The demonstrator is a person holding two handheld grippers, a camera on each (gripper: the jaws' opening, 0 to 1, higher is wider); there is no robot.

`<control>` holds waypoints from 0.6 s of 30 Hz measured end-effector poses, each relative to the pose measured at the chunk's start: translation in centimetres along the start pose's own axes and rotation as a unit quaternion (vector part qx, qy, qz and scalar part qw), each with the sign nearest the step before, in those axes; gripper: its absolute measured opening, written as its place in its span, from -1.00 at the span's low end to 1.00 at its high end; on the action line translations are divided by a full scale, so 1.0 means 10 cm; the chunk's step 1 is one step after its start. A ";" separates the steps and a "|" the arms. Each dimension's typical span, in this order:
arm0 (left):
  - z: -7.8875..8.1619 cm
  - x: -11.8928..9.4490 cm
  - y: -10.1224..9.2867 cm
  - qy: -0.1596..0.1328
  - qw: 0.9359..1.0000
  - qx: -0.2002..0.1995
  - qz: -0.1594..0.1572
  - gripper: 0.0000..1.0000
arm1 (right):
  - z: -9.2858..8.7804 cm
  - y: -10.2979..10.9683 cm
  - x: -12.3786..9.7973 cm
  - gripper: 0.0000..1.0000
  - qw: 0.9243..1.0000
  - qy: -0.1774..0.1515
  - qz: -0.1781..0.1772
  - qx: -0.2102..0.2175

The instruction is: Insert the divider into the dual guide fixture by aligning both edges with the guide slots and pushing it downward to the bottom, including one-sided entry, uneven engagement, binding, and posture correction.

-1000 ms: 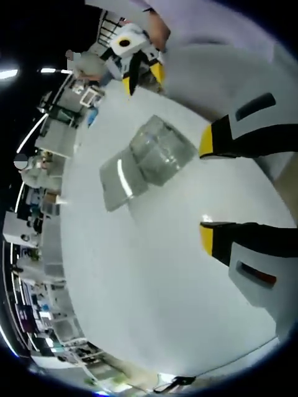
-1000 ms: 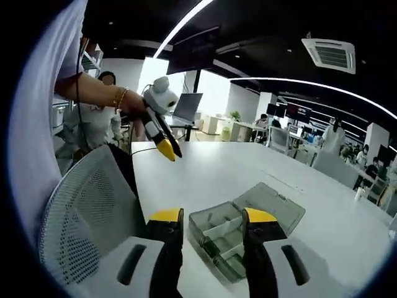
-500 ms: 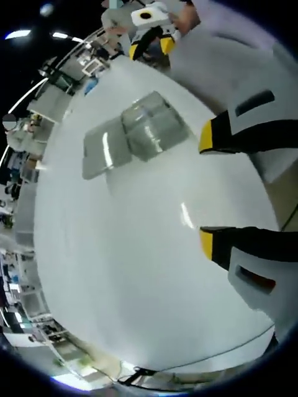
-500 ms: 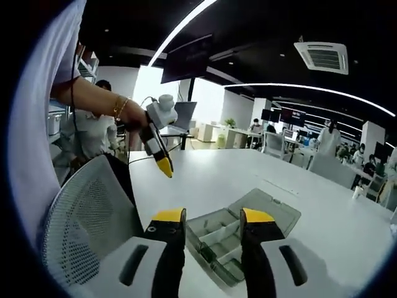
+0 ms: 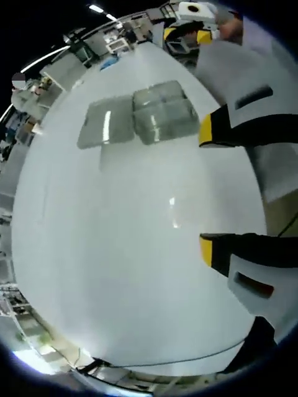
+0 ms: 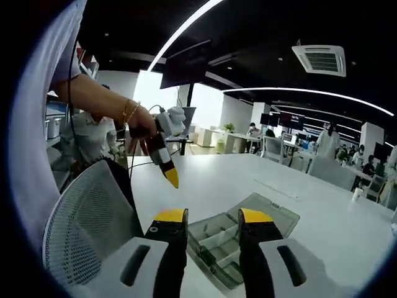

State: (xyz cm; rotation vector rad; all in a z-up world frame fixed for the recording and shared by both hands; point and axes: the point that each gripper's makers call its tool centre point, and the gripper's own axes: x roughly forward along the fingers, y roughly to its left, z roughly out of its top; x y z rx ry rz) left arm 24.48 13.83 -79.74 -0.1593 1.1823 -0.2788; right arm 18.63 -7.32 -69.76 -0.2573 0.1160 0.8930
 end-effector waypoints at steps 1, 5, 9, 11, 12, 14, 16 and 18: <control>0.00 0.02 -0.02 0.004 1.000 -0.001 0.001 0.09 | 0.00 0.00 0.00 -0.45 1.000 -0.001 -0.001 0.001; -0.03 0.11 -0.02 0.024 0.999 -0.008 0.024 0.12 | 0.01 -0.02 -0.02 -0.46 1.000 -0.004 -0.004 0.002; 0.03 0.25 0.10 0.042 0.998 -0.013 0.049 0.11 | 0.02 -0.04 -0.02 -0.48 1.000 -0.008 -0.006 0.005; 0.06 0.30 0.13 0.042 0.997 -0.026 0.060 0.12 | 0.04 -0.04 -0.03 -0.48 1.000 -0.011 -0.006 0.007; 0.05 0.30 0.10 0.043 0.997 -0.024 0.060 0.11 | 0.04 -0.05 -0.03 -0.49 1.000 -0.012 -0.007 0.007; 0.06 0.34 0.10 0.047 0.997 -0.027 0.064 0.12 | 0.04 -0.05 -0.03 -0.50 1.000 -0.012 -0.008 0.009; 0.06 0.39 0.12 0.056 0.995 -0.038 0.069 0.13 | 0.04 -0.05 -0.03 -0.51 1.000 -0.013 -0.008 0.010; 0.05 0.43 0.15 0.062 0.994 -0.041 0.076 0.13 | 0.05 -0.05 -0.04 -0.51 1.000 -0.015 -0.008 0.009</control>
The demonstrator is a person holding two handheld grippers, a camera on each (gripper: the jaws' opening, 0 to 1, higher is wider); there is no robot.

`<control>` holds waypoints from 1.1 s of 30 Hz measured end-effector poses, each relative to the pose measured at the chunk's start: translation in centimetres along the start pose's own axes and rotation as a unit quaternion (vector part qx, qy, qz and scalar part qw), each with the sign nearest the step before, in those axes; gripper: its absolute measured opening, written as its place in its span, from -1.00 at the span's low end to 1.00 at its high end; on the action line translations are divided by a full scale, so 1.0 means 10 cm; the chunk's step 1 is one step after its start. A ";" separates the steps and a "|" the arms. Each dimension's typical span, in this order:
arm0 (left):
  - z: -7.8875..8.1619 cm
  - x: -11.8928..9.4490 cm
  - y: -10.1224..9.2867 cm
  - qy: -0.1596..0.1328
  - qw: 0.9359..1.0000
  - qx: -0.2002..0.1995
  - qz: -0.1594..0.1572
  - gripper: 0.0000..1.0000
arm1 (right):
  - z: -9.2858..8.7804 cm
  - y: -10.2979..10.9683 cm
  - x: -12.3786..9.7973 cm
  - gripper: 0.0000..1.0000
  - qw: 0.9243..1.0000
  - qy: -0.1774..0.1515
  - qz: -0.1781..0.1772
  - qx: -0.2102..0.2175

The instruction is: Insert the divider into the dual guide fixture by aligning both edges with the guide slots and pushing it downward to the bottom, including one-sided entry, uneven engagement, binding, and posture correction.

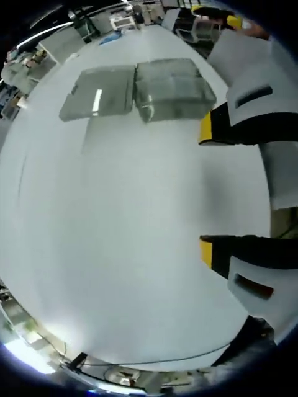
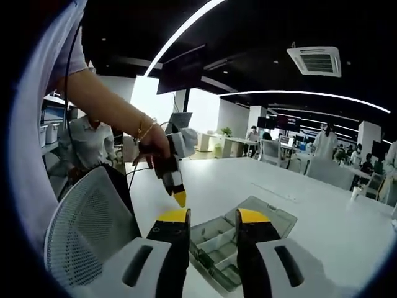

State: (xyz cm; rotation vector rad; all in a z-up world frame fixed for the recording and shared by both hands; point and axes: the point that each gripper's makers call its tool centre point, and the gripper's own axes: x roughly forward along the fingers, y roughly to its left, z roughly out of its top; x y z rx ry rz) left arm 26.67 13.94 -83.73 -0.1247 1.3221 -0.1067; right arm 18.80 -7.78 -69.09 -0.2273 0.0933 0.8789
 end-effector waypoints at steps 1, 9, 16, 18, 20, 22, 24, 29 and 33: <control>-0.01 0.02 0.01 0.006 1.000 -0.002 0.005 0.13 | 0.00 0.00 0.00 -0.51 1.000 0.000 0.000 0.000; -0.05 0.17 0.19 0.048 0.997 -0.022 0.048 0.12 | 0.02 -0.04 -0.03 -0.53 1.000 -0.008 -0.005 0.004; -0.06 0.22 0.09 0.051 0.997 -0.028 0.045 0.07 | 0.01 -0.08 -0.04 -0.54 1.000 -0.010 -0.013 0.011; -0.06 0.24 0.07 0.051 0.997 -0.028 0.045 0.07 | 0.01 -0.08 -0.03 -0.54 1.000 -0.009 -0.012 0.012; -0.06 0.25 0.05 0.048 0.997 -0.033 0.044 0.08 | 0.01 -0.07 -0.03 -0.55 1.000 -0.011 -0.012 0.012; -0.06 0.25 0.05 0.050 0.997 -0.033 0.045 0.07 | 0.01 -0.08 -0.03 -0.55 1.000 -0.008 -0.013 0.010; -0.08 0.26 0.06 0.055 0.997 -0.033 0.049 0.07 | 0.01 -0.08 -0.03 -0.55 1.000 -0.009 -0.013 0.013; -0.08 0.26 0.07 0.054 0.997 -0.030 0.053 0.02 | 0.01 -0.10 -0.04 -0.57 1.000 -0.010 -0.017 0.015; -0.10 0.29 0.06 0.053 0.997 -0.029 0.054 0.00 | 0.02 -0.11 -0.04 -0.58 1.000 -0.013 -0.018 0.017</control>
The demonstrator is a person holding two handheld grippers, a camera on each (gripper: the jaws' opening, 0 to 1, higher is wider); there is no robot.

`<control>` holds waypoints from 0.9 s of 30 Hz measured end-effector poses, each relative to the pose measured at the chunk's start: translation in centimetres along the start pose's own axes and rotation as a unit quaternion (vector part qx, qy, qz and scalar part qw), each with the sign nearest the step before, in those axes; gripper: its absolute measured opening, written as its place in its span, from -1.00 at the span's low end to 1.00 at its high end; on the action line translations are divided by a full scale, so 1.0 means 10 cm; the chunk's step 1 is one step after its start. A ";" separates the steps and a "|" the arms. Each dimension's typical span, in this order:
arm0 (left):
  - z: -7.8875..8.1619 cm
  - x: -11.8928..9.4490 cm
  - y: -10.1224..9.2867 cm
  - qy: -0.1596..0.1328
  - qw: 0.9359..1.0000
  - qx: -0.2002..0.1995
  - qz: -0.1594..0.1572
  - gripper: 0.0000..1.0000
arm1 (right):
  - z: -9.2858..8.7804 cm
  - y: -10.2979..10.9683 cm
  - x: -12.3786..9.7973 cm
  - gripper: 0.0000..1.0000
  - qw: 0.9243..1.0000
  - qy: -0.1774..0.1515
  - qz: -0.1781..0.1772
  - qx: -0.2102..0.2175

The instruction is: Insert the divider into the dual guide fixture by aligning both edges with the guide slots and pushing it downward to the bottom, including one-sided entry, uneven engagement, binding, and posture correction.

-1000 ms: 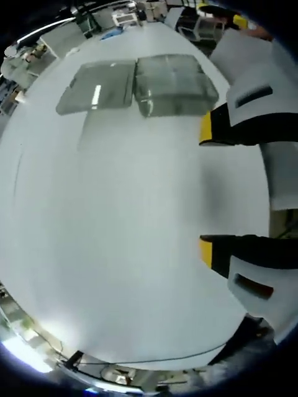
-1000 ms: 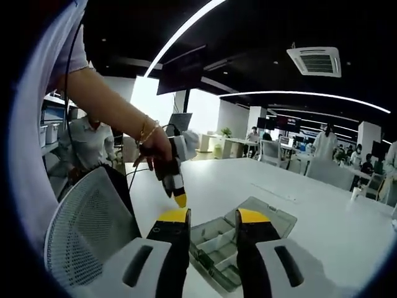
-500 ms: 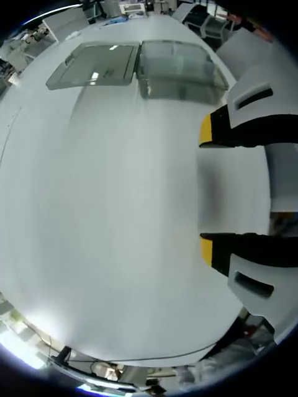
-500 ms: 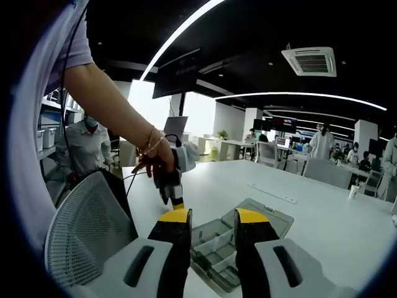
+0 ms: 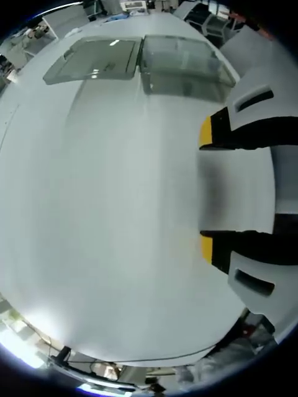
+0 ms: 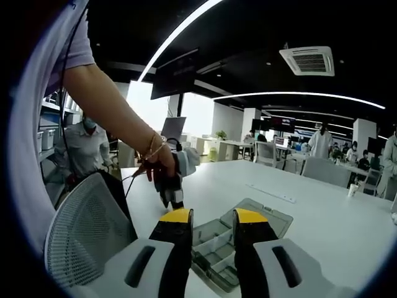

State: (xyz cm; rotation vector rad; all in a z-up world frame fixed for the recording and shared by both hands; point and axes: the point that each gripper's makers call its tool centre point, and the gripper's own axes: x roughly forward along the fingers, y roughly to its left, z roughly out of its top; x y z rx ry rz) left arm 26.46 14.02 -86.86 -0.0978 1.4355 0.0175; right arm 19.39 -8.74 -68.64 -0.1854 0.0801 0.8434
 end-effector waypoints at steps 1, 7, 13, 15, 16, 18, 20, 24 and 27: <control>0.00 0.01 0.00 0.000 1.000 0.000 0.001 0.00 | 0.00 0.00 0.00 -0.58 1.000 0.001 0.000 0.000; 0.00 -0.01 0.05 -0.001 1.000 0.010 0.017 -0.11 | 0.00 0.00 0.00 -0.60 1.000 0.001 -0.001 0.001; 0.00 0.00 0.09 0.001 0.999 0.019 0.028 -0.18 | 0.00 0.00 0.00 -0.61 1.000 0.000 -0.001 0.001; 0.01 0.00 0.12 0.002 0.999 0.021 0.035 -0.22 | 0.00 0.00 0.00 -0.62 1.000 0.001 -0.002 0.000; 0.01 0.00 0.12 0.003 0.999 0.024 0.038 -0.23 | 0.00 -0.01 0.00 -0.62 1.000 0.001 -0.003 0.000; 0.01 0.00 0.12 0.005 0.999 0.022 0.038 -0.23 | 0.00 -0.01 0.00 -0.63 1.000 0.001 -0.003 0.001; 0.01 0.00 0.12 0.006 0.999 0.021 0.038 -0.23 | 0.01 -0.02 -0.01 -0.63 1.000 0.000 -0.004 0.001; 0.00 -0.01 0.11 0.006 0.999 0.020 0.039 -0.23 | 0.01 -0.02 -0.01 -0.64 1.000 0.000 -0.005 0.001; 0.01 -0.01 0.11 0.007 0.999 0.019 0.039 -0.24 | 0.00 -0.03 -0.01 -0.64 1.000 0.000 -0.005 0.002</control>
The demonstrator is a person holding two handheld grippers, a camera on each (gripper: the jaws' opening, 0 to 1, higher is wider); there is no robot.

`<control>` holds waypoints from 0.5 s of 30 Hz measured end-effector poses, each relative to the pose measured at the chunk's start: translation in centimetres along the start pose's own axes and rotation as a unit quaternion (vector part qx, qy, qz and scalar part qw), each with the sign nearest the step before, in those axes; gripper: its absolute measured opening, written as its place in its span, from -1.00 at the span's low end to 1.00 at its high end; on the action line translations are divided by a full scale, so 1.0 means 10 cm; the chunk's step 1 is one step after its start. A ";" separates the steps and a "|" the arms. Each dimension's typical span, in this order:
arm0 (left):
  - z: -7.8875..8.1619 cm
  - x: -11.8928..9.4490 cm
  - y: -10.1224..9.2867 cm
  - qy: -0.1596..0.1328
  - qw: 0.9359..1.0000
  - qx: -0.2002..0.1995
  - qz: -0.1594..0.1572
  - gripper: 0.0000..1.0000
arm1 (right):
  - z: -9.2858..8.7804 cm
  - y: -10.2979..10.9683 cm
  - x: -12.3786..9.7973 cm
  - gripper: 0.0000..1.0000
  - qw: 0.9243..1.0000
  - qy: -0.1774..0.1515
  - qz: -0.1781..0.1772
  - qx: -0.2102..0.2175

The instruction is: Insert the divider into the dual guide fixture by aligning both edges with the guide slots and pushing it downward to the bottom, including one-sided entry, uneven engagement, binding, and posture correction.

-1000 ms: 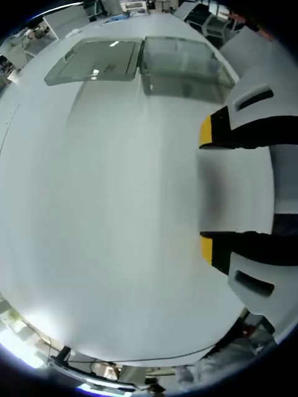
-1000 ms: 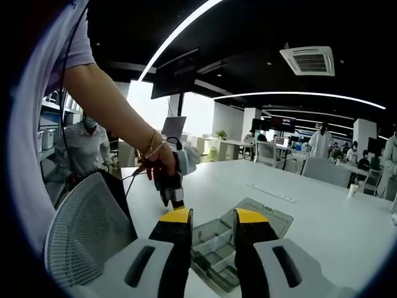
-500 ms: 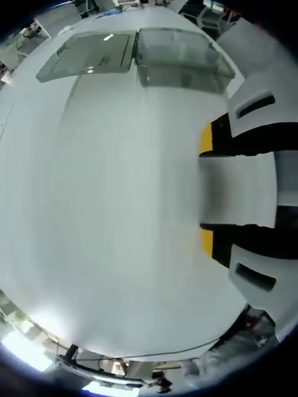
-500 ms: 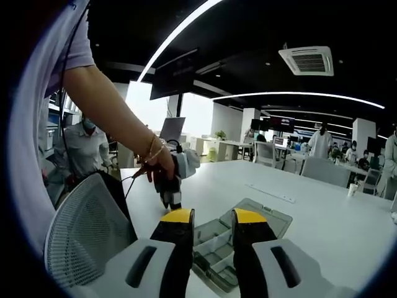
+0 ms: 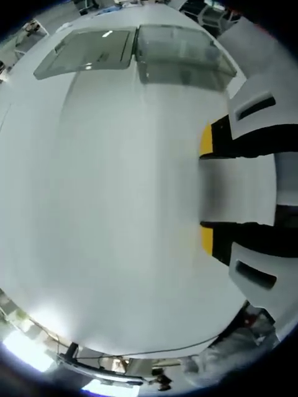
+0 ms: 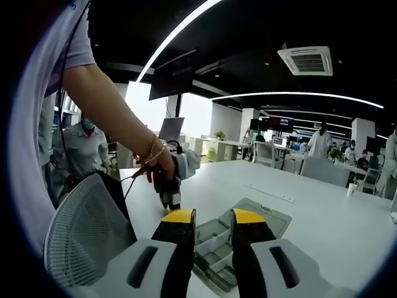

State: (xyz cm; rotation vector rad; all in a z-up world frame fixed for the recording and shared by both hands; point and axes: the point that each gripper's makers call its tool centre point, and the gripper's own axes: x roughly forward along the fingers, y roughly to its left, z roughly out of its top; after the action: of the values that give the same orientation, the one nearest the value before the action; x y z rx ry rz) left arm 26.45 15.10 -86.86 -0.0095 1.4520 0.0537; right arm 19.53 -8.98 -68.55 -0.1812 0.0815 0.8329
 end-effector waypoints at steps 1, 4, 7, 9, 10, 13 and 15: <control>0.00 0.00 0.00 0.000 1.000 0.000 0.000 -0.24 | 0.00 0.00 0.00 -0.64 1.000 0.000 0.000 0.000; 0.00 0.00 0.00 0.001 1.000 0.000 -0.001 -0.25 | 0.00 0.00 0.00 -0.65 1.000 0.000 -0.001 0.000; 0.00 0.00 0.00 0.002 1.000 0.002 -0.001 -0.28 | 0.00 0.00 0.00 -0.65 1.000 0.001 -0.001 -0.001; 0.00 0.00 0.02 0.002 1.000 0.001 -0.001 -0.32 | 0.00 0.00 0.00 -0.65 1.000 0.002 -0.002 -0.002; 0.00 0.00 0.02 0.002 1.000 0.000 -0.001 -0.36 | 0.00 0.00 0.00 -0.65 1.000 0.002 -0.001 -0.001; 0.00 0.00 0.02 0.004 1.000 -0.001 0.000 -0.41 | -0.01 0.01 0.00 -0.66 1.000 0.003 0.000 -0.002; 0.00 0.00 0.01 0.006 1.000 -0.001 0.000 -0.42 | -0.01 0.01 0.00 -0.66 1.000 0.004 0.000 -0.003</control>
State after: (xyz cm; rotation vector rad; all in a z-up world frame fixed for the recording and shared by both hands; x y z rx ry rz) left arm 26.44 15.25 -86.85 -0.0105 1.4637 0.0546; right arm 19.51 -8.95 -68.66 -0.1910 0.0863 0.8318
